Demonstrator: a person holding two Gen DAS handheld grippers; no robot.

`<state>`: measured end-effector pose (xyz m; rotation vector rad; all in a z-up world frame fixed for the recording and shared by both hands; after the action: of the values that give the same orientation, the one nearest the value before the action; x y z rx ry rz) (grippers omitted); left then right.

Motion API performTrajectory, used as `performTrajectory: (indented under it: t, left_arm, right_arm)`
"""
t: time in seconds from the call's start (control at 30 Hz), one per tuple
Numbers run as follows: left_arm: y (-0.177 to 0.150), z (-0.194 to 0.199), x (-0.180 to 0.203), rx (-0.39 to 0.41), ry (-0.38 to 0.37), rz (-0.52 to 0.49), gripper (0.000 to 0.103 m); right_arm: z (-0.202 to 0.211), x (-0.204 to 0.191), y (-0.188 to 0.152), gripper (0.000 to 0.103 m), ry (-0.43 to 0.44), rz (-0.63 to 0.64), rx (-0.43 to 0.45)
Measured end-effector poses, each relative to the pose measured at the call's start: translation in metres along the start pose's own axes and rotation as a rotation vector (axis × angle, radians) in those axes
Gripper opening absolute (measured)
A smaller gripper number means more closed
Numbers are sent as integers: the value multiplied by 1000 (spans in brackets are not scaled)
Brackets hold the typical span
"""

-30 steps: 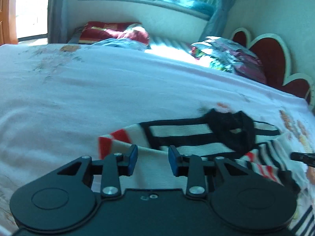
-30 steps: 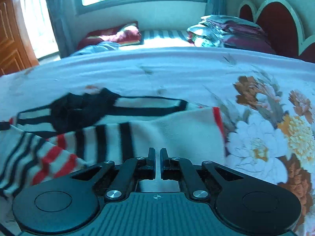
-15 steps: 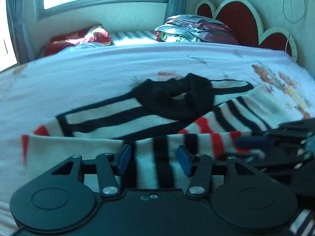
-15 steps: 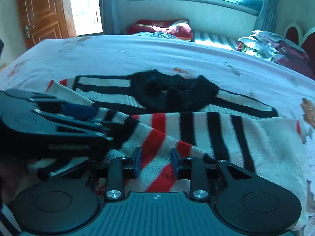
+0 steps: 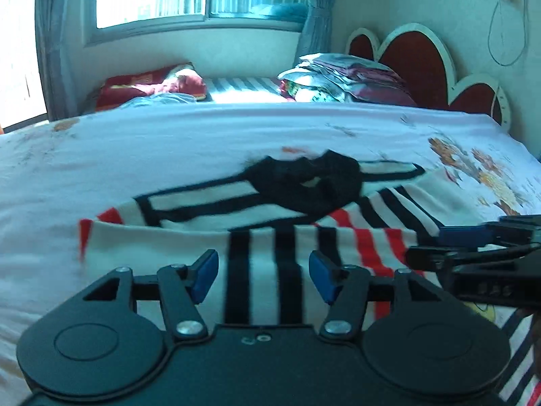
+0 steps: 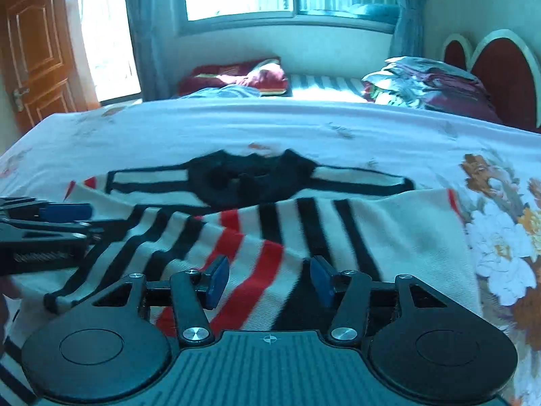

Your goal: Fold small clothes

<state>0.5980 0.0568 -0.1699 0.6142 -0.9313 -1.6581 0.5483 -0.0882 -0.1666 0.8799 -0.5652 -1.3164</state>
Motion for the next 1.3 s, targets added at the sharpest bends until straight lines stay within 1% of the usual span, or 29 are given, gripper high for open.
performTrajectory:
  t: [0.03, 0.07, 0.1, 0.13, 0.23, 0.27, 0.3, 0.33, 0.37, 0.4, 0.43, 0.47, 0.5, 0.57, 0.6, 0.67, 0.7, 0.77, 0.83, 0.9, 0.93, 1.03, 1.1, 1.3]
  left_arm:
    - [-8, -6, 6, -31, 7, -11, 58]
    - [-17, -11, 9, -68, 22, -27, 58]
    - [-25, -12, 10, -70, 32, -55, 60]
    - [-28, -10, 9, -64, 33, -79, 61]
    - [-30, 1, -4, -70, 19, -59, 61]
    - [-28, 5, -9, -61, 27, -41, 60]
    - [-26, 10, -15, -47, 33, -16, 57]
    - [-25, 14, -20, -43, 43, -3, 57]
    - [-27, 15, -26, -57, 59, -6, 57]
    - [-32, 15, -31, -74, 72, -15, 60]
    - [-36, 15, -37, -74, 61, -7, 60]
    - [-38, 17, -39, -66, 46, 0, 60]
    - [-38, 18, -39, -65, 47, -16, 60]
    - [-34, 24, -36, -61, 81, -41, 58]
    - [-32, 30, -35, -47, 89, -32, 55]
    - [-31, 46, -38, -19, 75, 20, 56]
    - [-33, 53, -39, -12, 80, 33, 56]
    - [-43, 62, -42, -19, 102, 24, 56]
    - [-59, 58, -46, -64, 111, 13, 57]
    - [-62, 57, -43, -44, 117, -36, 58]
    - [-62, 55, -42, -42, 122, -43, 58]
    - [-61, 53, -46, -41, 119, -10, 59]
    - [-63, 54, -46, -31, 115, -21, 59]
    - [-64, 56, -45, -20, 113, -38, 59]
  right_arm:
    - [-5, -7, -7, 45, 7, 17, -24]
    - [-10, -9, -15, 43, -4, 34, -57]
    - [-13, -6, -22, 42, -23, 42, -84]
    - [-11, -2, -26, 42, -25, 43, -74]
    - [-2, 9, -30, 42, -39, 46, -79]
    - [0, 10, -29, 42, -35, 42, -78]
    - [2, 12, -25, 42, -44, 34, -66]
    - [6, 14, -21, 42, -56, 21, -44]
    - [11, 17, -19, 42, -60, -2, -26]
    - [9, 21, -21, 42, -71, -10, -43]
    - [4, 28, -27, 42, -103, -4, -85]
    - [2, 34, -32, 42, -102, -4, -81]
    - [3, 37, -33, 42, -91, -8, -75]
    - [4, 36, -31, 42, -93, 7, -81]
    - [6, 36, -29, 42, -99, 8, -82]
    - [17, 38, -26, 42, -114, -9, -52]
    - [22, 39, -26, 42, -111, -21, -38]
    - [28, 39, -31, 42, -102, -27, -27]
    - [26, 39, -40, 42, -98, -13, -42]
    - [23, 36, -44, 42, -112, 23, -33]
    - [22, 33, -44, 42, -123, 43, -35]
    - [20, 32, -43, 42, -139, 47, -43]
    - [20, 33, -44, 42, -141, 42, -44]
    - [19, 28, -47, 42, -157, 108, -51]
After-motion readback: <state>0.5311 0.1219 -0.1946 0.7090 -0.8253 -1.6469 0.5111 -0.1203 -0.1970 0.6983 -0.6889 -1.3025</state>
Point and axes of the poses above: each gripper's, at about its wrist camera, not at the fingertips, and z roughly against the way its jaws point, x to its right, y to its top, the point moved 6 cm from there along -z, roughly the way its jaws point, and after that the axes turned 9 degrees about x, right-handed, at the moved point
